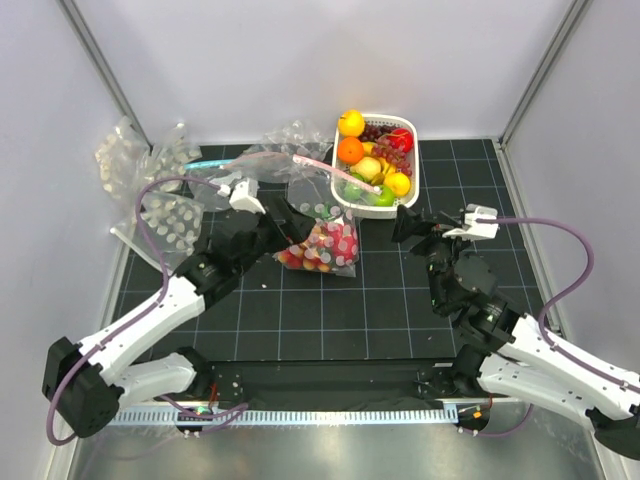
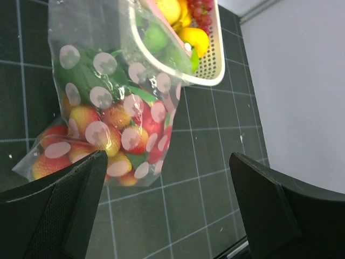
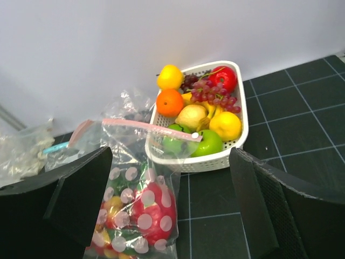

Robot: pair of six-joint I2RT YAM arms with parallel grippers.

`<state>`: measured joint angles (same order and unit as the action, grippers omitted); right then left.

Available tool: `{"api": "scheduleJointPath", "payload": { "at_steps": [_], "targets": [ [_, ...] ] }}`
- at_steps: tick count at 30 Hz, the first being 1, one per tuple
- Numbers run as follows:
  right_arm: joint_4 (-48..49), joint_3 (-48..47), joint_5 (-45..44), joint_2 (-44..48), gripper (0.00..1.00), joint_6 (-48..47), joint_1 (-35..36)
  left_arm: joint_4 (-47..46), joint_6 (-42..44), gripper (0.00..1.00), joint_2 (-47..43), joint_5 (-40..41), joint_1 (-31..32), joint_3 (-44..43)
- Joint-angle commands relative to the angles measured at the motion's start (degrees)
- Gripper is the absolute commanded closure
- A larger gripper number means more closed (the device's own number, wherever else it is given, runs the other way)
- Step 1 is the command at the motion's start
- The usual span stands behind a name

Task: Place the food in the zip-top bag and seal the zipper
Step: Reset both arms

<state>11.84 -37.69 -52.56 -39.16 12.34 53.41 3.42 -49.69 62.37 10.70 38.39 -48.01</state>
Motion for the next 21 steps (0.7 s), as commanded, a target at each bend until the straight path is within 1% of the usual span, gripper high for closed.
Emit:
{"api": "scheduleJointPath", "payload": {
  "at_steps": [1,2,3,4,5,6,8,12,15,17,21],
  "targets": [
    [1.44,-3.79,-10.98,-0.83,0.02,6.37,-0.15,-1.13,9.23,0.0,-7.34,1.16,2.38,3.33],
    [1.09,-3.97,-11.25,-0.75,0.01,7.17,-0.15,-1.92,10.31,0.0,-8.48,1.51,2.39,4.58],
    [0.56,-4.14,-9.34,-0.22,0.0,7.0,-0.15,-3.14,10.66,0.0,-10.67,2.04,2.39,5.72],
    [0.3,-4.14,-7.23,0.13,0.01,6.21,-0.15,-3.16,11.54,0.0,-11.65,0.65,2.48,6.17],
    [-0.14,-4.32,-4.43,0.66,0.01,2.03,-0.15,-3.16,13.55,0.0,-12.53,0.2,2.39,6.43],
    [-2.15,-4.93,-3.09,1.1,0.0,1.38,-0.15,-4.81,13.74,0.0,-13.4,0.55,2.48,6.7],
    [-2.43,-4.67,-2.82,2.33,0.0,0.59,-0.15,-5.7,13.83,0.0,-15.34,1.08,2.48,7.92],
    [1.51,0.32,-3.52,4.61,0.0,0.14,-0.06,-7.72,13.66,0.0,-17.89,0.73,2.48,9.77],
    [4.15,2.44,-2.12,6.28,0.0,-0.12,-0.15,-8.87,13.66,0.0,-19.3,0.73,2.48,10.83],
    [4.34,2.45,-1.59,6.72,0.01,-0.03,-0.14,-9.13,13.66,0.0,-19.74,0.73,2.56,11.01],
    [3.28,1.4,-3.51,5.68,0.0,0.32,-0.15,-9.66,13.57,0.0,-19.92,1.25,2.48,11.44]
  ]
}}
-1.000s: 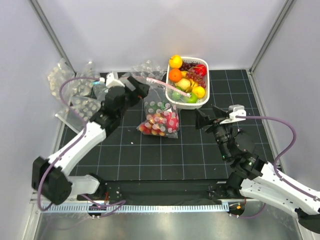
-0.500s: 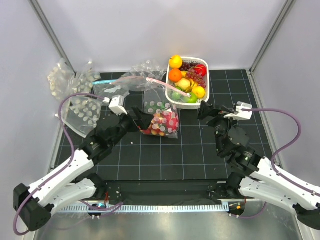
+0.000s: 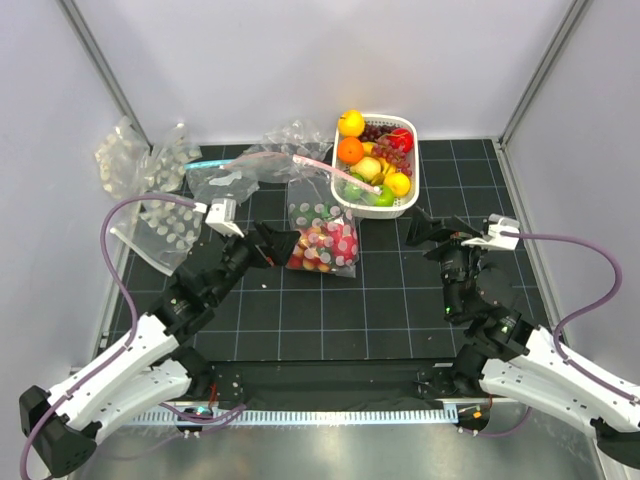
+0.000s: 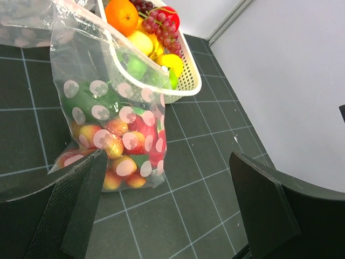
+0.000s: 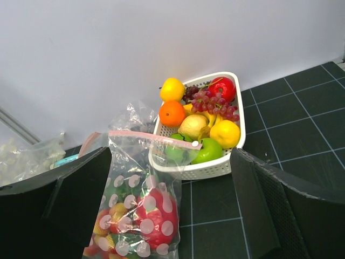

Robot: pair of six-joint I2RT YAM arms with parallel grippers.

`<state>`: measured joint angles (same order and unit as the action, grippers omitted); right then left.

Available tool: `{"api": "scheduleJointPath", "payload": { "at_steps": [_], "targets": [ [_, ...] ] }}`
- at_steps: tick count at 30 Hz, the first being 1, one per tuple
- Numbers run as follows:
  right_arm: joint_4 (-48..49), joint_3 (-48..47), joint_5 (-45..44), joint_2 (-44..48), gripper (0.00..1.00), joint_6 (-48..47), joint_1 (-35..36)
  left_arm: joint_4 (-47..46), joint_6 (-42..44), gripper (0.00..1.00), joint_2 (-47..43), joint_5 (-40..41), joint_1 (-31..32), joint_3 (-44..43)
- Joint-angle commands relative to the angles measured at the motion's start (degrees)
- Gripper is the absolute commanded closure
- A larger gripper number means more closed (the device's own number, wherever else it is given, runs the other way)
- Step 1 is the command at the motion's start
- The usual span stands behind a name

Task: Place the food in the zip-top bag and seal the zipper
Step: Reset both arms

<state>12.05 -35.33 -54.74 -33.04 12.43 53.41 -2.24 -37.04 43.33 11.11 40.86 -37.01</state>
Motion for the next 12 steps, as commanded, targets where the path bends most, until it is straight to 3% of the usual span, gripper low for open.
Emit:
{"api": "scheduleJointPath", "payload": {
  "at_steps": [1,12],
  "targets": [
    [3.06,-1.05,-1.68,-0.71,0.0,0.23,-0.15,-4.0,1.09,0.0,-0.88,0.93,0.01,0.63],
    [2.1,-1.06,-0.98,-0.1,0.0,0.58,-0.15,-4.44,1.53,0.0,0.0,1.02,0.01,0.63]
  ]
}}
